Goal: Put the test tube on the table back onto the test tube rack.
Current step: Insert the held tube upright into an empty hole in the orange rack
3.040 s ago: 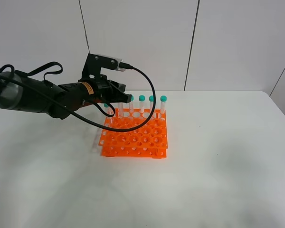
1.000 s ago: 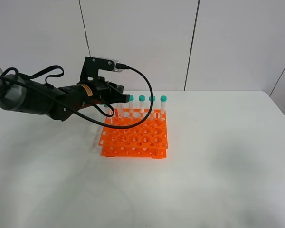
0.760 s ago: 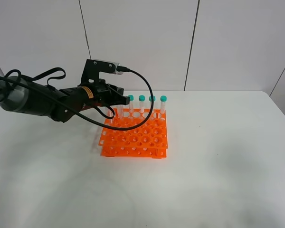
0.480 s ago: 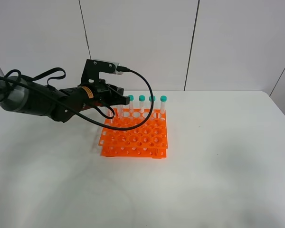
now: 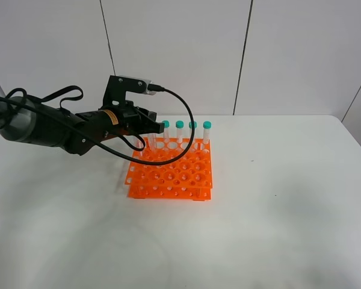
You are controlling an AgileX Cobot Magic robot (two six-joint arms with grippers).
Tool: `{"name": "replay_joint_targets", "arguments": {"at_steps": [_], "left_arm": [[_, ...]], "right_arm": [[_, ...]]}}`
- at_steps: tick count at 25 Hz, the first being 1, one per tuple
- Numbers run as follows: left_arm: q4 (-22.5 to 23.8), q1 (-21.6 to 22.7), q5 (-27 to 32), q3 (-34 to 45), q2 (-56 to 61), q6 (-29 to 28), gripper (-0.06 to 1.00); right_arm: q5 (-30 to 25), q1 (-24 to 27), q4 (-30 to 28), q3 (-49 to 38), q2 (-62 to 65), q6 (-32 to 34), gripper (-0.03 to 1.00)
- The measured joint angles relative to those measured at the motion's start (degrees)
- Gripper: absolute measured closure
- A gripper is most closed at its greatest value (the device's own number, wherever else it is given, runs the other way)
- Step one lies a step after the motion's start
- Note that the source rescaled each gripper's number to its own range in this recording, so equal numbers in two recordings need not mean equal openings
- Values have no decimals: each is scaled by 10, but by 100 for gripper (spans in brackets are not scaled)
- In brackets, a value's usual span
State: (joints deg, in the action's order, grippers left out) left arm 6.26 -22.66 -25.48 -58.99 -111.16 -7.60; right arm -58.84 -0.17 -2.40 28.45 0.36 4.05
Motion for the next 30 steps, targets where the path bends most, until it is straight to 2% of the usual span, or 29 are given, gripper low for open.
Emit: {"name": "replay_joint_targets", "arguments": {"at_steps": [30], "left_arm": [[0,0,-4,0,-16,1,94]], "right_arm": [[0,0,0,0,0,0,38]]}}
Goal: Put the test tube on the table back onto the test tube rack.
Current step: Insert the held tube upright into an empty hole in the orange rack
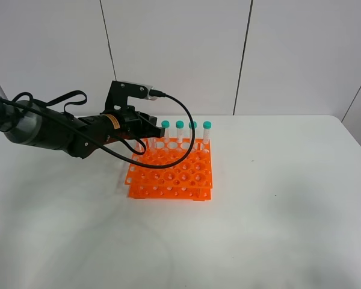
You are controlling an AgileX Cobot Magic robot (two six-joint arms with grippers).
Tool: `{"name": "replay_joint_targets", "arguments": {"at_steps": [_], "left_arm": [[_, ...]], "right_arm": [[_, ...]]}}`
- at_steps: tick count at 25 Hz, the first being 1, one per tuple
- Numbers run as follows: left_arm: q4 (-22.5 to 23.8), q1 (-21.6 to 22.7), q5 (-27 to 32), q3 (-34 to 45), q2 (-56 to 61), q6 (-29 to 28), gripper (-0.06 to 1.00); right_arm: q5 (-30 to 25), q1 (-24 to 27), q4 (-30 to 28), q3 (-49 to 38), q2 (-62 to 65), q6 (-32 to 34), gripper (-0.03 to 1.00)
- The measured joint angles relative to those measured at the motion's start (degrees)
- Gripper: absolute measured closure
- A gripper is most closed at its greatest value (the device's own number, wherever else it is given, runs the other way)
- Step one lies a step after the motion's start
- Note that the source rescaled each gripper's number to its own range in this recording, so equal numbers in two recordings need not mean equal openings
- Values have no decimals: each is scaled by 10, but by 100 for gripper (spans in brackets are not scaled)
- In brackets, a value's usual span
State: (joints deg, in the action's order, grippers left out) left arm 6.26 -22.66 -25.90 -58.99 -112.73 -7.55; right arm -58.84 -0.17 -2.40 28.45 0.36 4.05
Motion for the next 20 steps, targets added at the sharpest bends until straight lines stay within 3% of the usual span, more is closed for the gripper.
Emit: {"name": "replay_joint_targets", "arguments": {"at_steps": [20], "left_arm": [[0,1,0,4,0,0,94]], "right_arm": [[0,0,0,0,0,0,38]]}}
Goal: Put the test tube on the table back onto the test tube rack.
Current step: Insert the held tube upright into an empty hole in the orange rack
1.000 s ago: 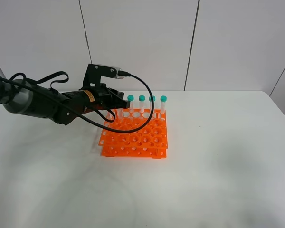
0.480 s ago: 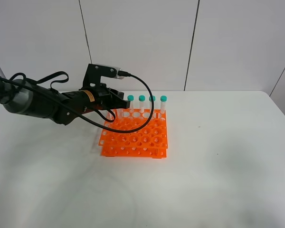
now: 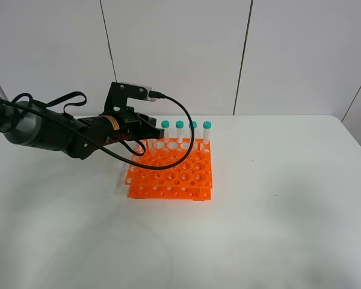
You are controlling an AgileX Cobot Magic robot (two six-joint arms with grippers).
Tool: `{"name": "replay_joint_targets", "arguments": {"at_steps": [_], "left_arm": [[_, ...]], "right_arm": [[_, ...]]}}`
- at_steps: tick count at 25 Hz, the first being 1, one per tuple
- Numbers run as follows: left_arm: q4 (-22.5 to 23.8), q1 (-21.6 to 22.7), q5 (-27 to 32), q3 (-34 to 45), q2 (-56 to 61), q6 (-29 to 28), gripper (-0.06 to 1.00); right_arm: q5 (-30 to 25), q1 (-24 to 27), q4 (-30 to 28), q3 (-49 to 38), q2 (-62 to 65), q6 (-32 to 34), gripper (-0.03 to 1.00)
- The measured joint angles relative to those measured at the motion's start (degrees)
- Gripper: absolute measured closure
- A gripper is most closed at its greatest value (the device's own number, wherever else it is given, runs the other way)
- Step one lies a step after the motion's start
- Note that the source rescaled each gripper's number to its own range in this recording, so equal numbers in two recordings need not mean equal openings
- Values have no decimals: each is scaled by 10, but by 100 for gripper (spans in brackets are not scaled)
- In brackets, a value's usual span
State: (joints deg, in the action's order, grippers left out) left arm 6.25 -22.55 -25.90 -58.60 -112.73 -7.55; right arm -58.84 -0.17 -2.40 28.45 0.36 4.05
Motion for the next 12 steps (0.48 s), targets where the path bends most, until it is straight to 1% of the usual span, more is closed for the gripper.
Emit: {"name": "replay_joint_targets", "arguments": {"at_steps": [12], "left_arm": [[0,0,0,0,0,0,94]], "right_arm": [[0,0,0,0,0,0,38]]}}
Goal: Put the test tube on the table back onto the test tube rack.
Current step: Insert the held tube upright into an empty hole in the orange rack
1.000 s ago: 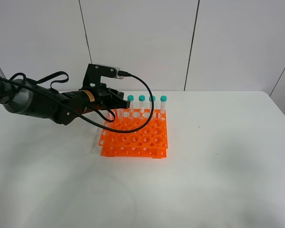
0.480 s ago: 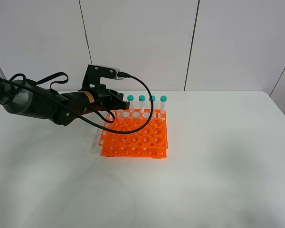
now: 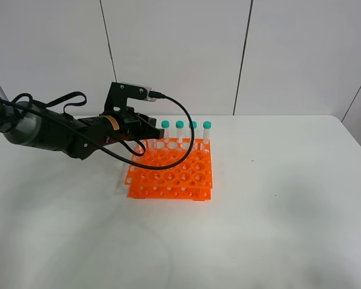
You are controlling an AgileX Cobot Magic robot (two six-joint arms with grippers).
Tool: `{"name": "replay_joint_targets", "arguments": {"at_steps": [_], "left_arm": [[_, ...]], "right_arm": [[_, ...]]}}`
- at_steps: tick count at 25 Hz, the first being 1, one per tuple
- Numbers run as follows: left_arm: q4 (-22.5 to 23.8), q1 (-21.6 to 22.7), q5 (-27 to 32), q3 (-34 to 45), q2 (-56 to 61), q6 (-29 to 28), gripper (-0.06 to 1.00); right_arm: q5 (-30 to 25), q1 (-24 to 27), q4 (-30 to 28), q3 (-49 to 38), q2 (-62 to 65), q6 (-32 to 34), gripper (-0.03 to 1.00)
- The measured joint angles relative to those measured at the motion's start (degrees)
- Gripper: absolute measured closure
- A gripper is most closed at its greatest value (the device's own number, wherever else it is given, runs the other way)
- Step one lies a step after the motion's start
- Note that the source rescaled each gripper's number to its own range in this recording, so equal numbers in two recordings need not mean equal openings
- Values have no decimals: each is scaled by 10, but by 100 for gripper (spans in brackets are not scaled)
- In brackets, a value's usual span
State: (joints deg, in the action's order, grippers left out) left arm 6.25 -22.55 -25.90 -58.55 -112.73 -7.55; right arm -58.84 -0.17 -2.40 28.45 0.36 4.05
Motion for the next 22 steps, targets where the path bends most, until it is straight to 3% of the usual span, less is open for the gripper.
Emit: {"name": "replay_joint_targets", "arguments": {"at_steps": [22], "left_arm": [[0,0,-28,9,-34,1,94]], "right_arm": [[0,0,0,0,0,0,38]]}}
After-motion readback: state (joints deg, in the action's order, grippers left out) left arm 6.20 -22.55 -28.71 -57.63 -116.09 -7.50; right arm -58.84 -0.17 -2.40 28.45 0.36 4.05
